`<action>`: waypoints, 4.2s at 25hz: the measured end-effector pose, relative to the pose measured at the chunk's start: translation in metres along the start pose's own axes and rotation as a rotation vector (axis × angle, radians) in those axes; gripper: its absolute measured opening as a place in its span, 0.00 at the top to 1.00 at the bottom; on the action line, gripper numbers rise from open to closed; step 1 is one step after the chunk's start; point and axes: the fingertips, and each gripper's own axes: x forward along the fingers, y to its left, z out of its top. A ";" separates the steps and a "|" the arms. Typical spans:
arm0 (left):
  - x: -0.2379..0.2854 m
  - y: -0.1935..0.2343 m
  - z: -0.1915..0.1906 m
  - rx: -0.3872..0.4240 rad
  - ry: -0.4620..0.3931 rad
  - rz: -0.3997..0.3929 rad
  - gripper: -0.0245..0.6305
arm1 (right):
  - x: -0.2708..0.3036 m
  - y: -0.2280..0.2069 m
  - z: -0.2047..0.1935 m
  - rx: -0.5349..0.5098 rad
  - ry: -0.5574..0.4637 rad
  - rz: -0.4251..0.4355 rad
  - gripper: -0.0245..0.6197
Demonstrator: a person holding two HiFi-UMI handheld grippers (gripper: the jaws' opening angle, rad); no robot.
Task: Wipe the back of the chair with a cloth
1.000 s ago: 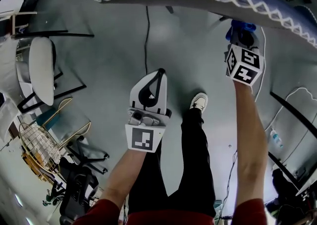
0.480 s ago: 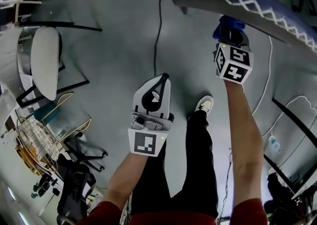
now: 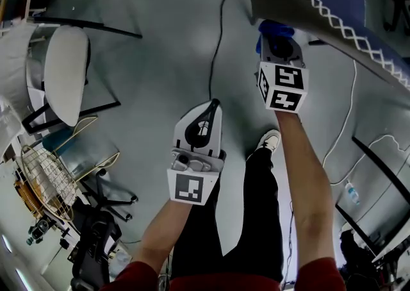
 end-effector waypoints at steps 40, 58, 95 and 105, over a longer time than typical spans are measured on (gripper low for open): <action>0.090 -0.154 0.065 0.048 -0.018 -0.135 0.94 | -0.245 -0.202 0.034 0.089 -0.229 -0.274 0.87; 0.083 -0.144 0.070 0.035 -0.033 -0.101 0.94 | -0.216 -0.214 0.058 0.026 -0.204 -0.276 0.87; 0.003 0.035 0.060 0.013 -0.030 0.014 0.94 | -0.081 0.030 0.103 0.025 -0.156 -0.053 0.87; 0.016 0.001 0.073 0.027 -0.022 -0.037 0.94 | -0.138 0.010 0.113 0.022 -0.210 -0.051 0.87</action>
